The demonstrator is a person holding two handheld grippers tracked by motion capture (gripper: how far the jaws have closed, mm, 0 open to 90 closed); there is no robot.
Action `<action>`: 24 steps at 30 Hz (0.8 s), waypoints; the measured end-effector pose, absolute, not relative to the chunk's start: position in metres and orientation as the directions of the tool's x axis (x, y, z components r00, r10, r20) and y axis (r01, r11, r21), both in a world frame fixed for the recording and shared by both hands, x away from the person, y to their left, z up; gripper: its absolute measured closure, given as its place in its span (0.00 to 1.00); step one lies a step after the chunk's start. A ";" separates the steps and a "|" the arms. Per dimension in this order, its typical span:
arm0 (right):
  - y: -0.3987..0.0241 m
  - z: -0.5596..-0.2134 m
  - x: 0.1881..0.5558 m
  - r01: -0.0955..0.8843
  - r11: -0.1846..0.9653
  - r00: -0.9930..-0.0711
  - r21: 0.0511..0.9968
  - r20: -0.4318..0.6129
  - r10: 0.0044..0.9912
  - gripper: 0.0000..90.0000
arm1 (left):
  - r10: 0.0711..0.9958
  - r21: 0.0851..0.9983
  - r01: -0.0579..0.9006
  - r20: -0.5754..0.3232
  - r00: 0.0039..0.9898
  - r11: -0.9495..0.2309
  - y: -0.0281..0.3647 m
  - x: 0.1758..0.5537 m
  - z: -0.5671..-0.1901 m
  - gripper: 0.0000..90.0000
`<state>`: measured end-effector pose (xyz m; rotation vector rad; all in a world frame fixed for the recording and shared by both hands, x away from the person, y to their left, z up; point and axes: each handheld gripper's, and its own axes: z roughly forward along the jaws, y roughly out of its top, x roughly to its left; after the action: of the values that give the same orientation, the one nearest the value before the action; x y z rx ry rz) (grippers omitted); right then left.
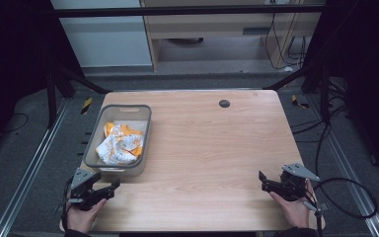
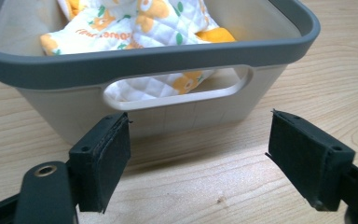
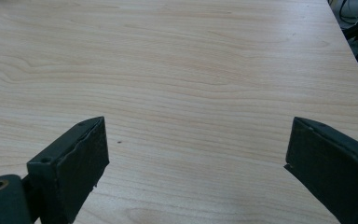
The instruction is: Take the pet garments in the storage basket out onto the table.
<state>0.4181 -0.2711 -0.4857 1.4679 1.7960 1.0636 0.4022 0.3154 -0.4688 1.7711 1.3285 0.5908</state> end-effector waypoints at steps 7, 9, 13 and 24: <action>-0.267 -0.488 0.419 0.526 0.102 -0.248 0.844 0.038 0.968 0.07 | 0.947 0.827 0.552 -0.084 0.309 -0.106 0.316 0.399 -0.465 0.25; -0.266 -0.489 0.419 0.525 0.119 -0.257 0.843 0.023 0.966 0.07 | 0.949 0.827 0.553 -0.088 0.302 -0.099 0.318 0.399 -0.464 0.26; -0.265 -0.489 0.418 0.518 0.119 -0.259 0.847 0.023 0.966 0.07 | 0.956 0.834 0.546 -0.089 0.278 -0.081 0.321 0.398 -0.460 0.27; -0.260 -0.490 0.417 0.512 0.135 -0.274 0.848 0.013 0.962 0.07 | 0.951 0.850 0.522 -0.104 0.290 -0.065 0.321 0.398 -0.448 0.27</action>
<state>0.4173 -0.2601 -0.4895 1.4137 1.8591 1.0427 0.3980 0.3209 -0.4483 1.7133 1.3496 0.6393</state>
